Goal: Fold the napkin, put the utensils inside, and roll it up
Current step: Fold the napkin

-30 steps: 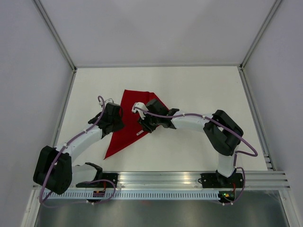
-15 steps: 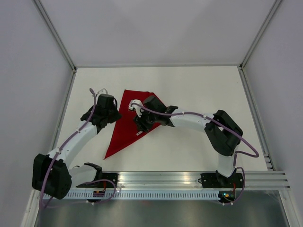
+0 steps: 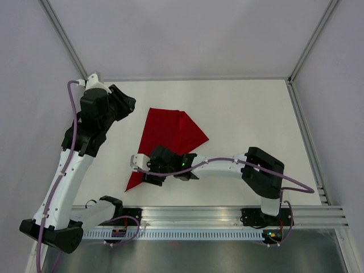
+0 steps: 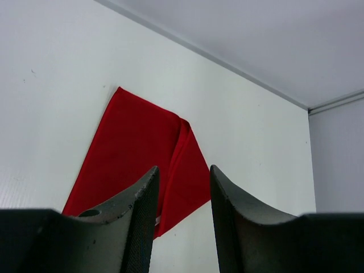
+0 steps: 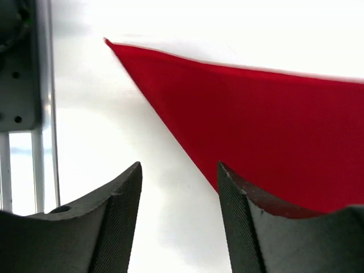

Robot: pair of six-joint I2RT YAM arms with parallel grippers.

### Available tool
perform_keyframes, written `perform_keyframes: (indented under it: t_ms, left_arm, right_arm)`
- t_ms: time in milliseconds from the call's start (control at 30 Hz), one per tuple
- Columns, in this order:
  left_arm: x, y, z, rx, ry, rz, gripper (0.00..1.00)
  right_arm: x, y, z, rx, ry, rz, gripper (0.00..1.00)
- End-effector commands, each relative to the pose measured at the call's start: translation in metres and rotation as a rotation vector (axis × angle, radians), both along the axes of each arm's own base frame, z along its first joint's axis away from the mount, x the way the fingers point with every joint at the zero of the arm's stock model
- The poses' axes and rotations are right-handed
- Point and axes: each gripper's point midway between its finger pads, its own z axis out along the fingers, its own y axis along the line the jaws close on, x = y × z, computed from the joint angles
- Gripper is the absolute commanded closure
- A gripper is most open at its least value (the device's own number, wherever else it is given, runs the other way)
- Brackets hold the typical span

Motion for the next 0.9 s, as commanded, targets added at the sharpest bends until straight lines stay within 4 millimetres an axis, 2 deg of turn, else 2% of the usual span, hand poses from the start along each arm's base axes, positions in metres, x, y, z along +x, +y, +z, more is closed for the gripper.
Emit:
perform_keyframes:
  t_ms: [0,33,100,133,233,267,300,367,433,500,533,567,733,867]
  left_arm:
    - [-0.018,0.002,0.012,0.035,0.007,-0.043,0.53]
    - [-0.021,0.004,0.017,0.032,-0.005,-0.041,0.53]
    - [-0.025,0.006,0.018,0.037,-0.003,-0.036,0.53]
    - [-0.028,0.007,0.021,0.032,-0.012,-0.034,0.53]
    - [-0.033,0.01,0.021,0.03,-0.015,-0.023,0.53]
    - [-0.036,0.012,0.023,0.029,-0.022,-0.019,0.53]
    - [-0.037,0.013,0.023,0.031,-0.024,-0.013,0.53]
    - [-0.04,0.015,0.024,0.03,-0.028,-0.008,0.53]
    - [-0.042,0.017,0.024,0.029,-0.031,-0.003,0.53]
    - [-0.045,0.019,0.023,0.033,-0.032,0.005,0.53]
    - [-0.046,0.02,0.021,0.033,-0.029,0.007,0.53]
    - [-0.046,0.02,0.019,0.035,-0.026,0.01,0.53]
    - [-0.047,0.022,0.011,0.044,-0.009,0.016,0.53]
    - [-0.046,0.022,0.007,0.043,0.0,0.017,0.53]
  right_arm:
    - [-0.01,0.024,0.036,0.112,-0.221,0.063,0.37]
    - [-0.015,0.022,0.029,0.103,-0.252,0.07,0.36]
    - [-0.029,0.033,0.034,0.15,-0.317,0.118,0.36]
    - [-0.033,0.032,0.027,0.145,-0.33,0.13,0.36]
    - [-0.047,0.041,0.026,0.185,-0.398,0.174,0.36]
    - [-0.045,0.042,0.022,0.176,-0.431,0.154,0.36]
    - [-0.05,0.049,0.029,0.207,-0.479,0.164,0.36]
    - [-0.051,0.05,0.02,0.197,-0.524,0.166,0.36]
    - [-0.058,0.059,0.025,0.225,-0.568,0.183,0.35]
    - [-0.06,0.066,0.017,0.221,-0.58,0.191,0.35]
    - [-0.061,0.072,0.02,0.23,-0.588,0.198,0.35]
    - [-0.063,0.074,0.011,0.217,-0.587,0.207,0.35]
    - [-0.069,0.089,0.004,0.231,-0.62,0.221,0.35]
    - [-0.066,0.099,-0.007,0.232,-0.652,0.215,0.34]
